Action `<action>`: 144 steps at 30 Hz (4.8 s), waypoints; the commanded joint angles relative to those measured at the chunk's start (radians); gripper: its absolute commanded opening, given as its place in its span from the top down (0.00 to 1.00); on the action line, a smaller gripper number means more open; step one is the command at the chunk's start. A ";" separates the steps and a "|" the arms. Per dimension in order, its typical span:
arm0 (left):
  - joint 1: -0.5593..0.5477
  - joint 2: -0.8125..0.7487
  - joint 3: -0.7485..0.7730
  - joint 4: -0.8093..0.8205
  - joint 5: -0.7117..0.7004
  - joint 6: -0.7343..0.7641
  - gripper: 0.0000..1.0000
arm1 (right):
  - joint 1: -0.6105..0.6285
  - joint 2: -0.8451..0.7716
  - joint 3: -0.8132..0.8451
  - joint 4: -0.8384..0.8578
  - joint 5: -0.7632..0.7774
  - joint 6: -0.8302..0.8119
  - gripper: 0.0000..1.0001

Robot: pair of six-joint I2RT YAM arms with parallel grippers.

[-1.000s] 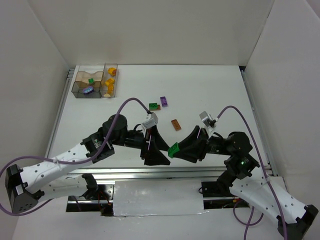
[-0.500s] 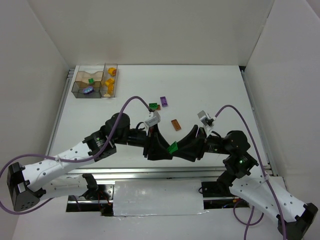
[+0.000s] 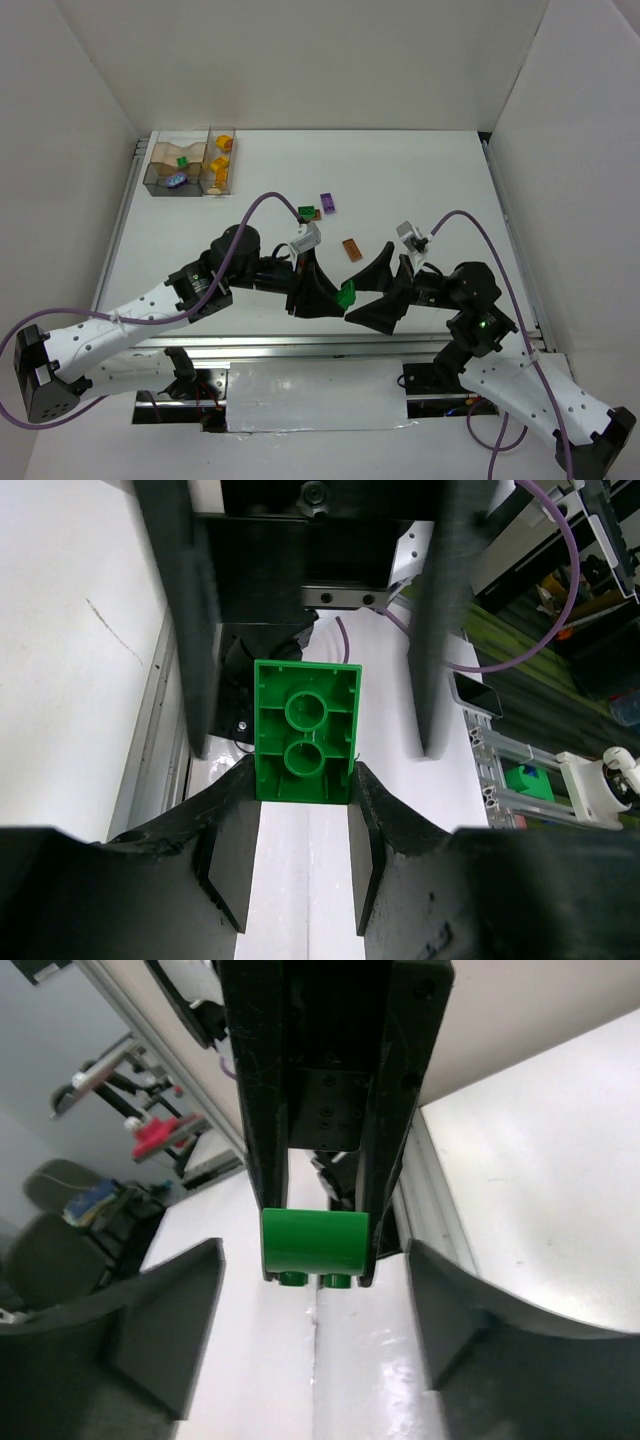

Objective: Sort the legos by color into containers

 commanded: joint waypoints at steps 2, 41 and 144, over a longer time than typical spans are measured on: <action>-0.004 -0.005 0.037 0.038 0.002 0.048 1.00 | 0.008 -0.028 0.016 0.022 0.021 -0.002 0.00; 0.952 0.843 1.018 -0.510 -1.136 -0.400 1.00 | 0.003 -0.200 -0.058 -0.356 0.676 0.086 0.00; 0.398 1.270 0.990 -0.607 -0.982 -0.043 0.28 | -0.018 -0.194 -0.050 -0.616 0.733 0.086 0.00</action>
